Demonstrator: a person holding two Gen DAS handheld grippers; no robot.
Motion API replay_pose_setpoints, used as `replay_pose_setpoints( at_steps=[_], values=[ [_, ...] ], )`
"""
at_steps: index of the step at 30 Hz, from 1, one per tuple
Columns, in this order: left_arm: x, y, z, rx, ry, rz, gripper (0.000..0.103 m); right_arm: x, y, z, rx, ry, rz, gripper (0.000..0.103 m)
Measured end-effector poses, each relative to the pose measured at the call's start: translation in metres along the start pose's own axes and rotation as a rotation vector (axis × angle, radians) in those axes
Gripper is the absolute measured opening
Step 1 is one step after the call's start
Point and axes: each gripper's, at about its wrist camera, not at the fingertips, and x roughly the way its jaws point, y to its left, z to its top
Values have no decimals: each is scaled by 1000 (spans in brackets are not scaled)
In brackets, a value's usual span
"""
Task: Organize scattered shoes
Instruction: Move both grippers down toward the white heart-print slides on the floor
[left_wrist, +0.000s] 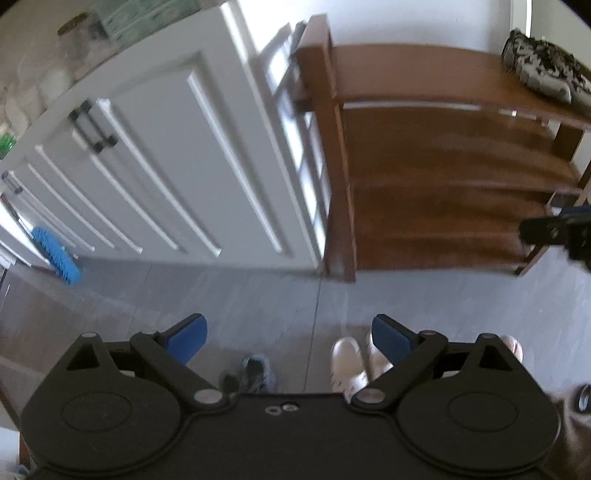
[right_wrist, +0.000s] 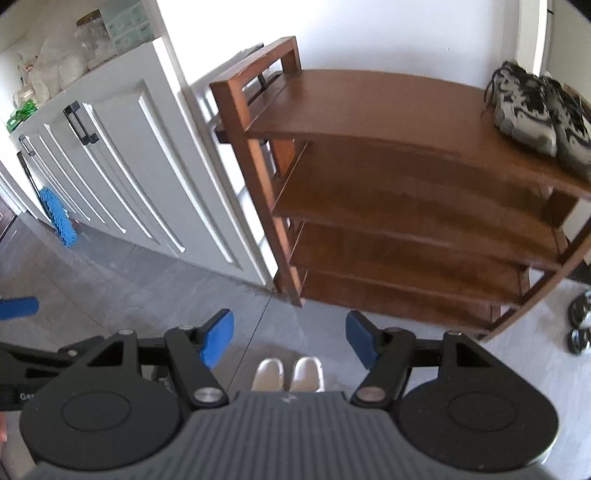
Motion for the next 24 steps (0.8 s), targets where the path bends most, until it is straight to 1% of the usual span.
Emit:
replay_pose_setpoints(
  at_steps=[2,6,11,14,18,20,24],
  values=[
    [-6,5,-10,8,9,-7,97,-5,6,-6,-3,9,-6,71],
    [-17,2,-15,10,-1,-14,97,-14,16,-17,-19,20,-8,71],
    [-23,-7,-23,-16,-29,-22,97,-10,26,-20,-55,26,23,71],
    [-23,-17,-27,1,-36,-14,97,-8,26,-23,-62,33,37,71],
    [-16,-31,-27,38,-25,-14,97,-19,11,-30,-46,23,44,71],
    [-18,-45,-22,58,-33,-2,97,-23,4,-34,-46,23,38,71],
    [-21,-69,-14,108,-67,1,97,-29,-26,-46,-12,55,19,71]
  ],
)
